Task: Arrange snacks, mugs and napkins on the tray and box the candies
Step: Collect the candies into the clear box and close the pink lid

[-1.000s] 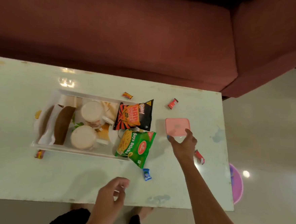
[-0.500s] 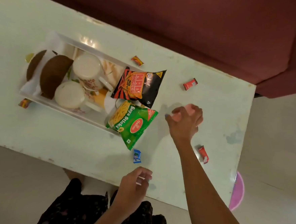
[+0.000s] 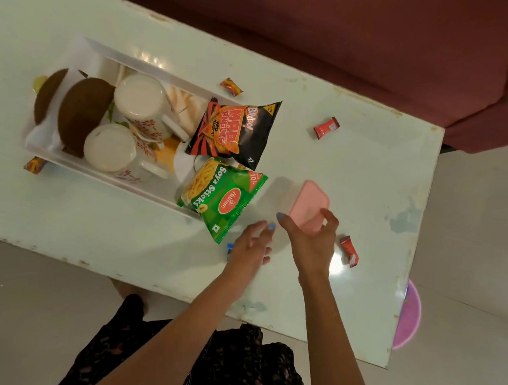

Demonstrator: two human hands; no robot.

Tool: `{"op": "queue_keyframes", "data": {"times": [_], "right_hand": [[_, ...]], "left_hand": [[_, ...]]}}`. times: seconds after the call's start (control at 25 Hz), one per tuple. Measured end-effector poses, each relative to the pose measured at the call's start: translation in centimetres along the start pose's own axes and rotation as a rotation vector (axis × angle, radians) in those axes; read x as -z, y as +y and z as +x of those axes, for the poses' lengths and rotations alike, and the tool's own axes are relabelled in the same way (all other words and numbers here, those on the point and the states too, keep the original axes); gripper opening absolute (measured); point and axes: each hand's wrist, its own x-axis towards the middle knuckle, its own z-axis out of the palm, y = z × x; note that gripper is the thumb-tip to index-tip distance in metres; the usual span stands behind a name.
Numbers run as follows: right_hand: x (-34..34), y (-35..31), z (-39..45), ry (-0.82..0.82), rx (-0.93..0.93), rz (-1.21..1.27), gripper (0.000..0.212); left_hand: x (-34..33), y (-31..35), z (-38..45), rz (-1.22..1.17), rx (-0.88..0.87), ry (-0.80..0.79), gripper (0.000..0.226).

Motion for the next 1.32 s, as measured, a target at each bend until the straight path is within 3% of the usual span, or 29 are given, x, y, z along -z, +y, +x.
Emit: {"op": "queue_keyframes", "data": {"times": [0.2, 0.36, 0.56, 0.72, 0.8, 0.92, 1.08, 1.24, 1.32], "right_hand": [[0.5, -0.1, -2.4, -0.045, -0.010, 0.018, 0.070], [1.6, 0.2, -3.5, -0.081, -0.040, 0.056, 0.065], [2.9, 0.4, -3.4, -0.082, -0.113, 0.091, 0.062], [5.2, -0.4, -2.7, -0.259, -0.243, 0.304, 0.032], [6.6, -0.3, -1.9, -0.295, -0.236, 0.389, 0.031], [8.1, 0.2, 0.7, -0.056, -0.148, 0.385, 0.049], [9.5, 0.4, 5.9, 0.322, -0.066, -0.028, 0.070], [10.4, 0.5, 8.4, 0.317, 0.040, -0.201, 0.086], [9.8, 0.8, 7.5, 0.304, 0.040, -0.186, 0.077]], "left_hand": [[-1.1, 0.9, 1.2, -0.323, 0.120, -0.075, 0.053], [-1.4, 0.6, 1.4, -0.302, 0.150, -0.054, 0.061], [-1.7, 0.3, 1.3, -0.249, 0.176, -0.083, 0.056], [-0.7, 0.3, 0.9, -0.376, 0.237, -0.124, 0.055], [0.0, 0.3, 0.9, -0.427, 0.248, -0.145, 0.059], [0.3, -0.3, 0.5, -0.426, 0.265, -0.157, 0.062], [0.3, -0.7, 0.2, -0.413, 0.282, -0.165, 0.062], [0.2, -0.8, 0.2, -0.373, 0.285, -0.188, 0.059], [0.2, -0.9, 0.3, -0.384, 0.291, -0.188, 0.059]]}}
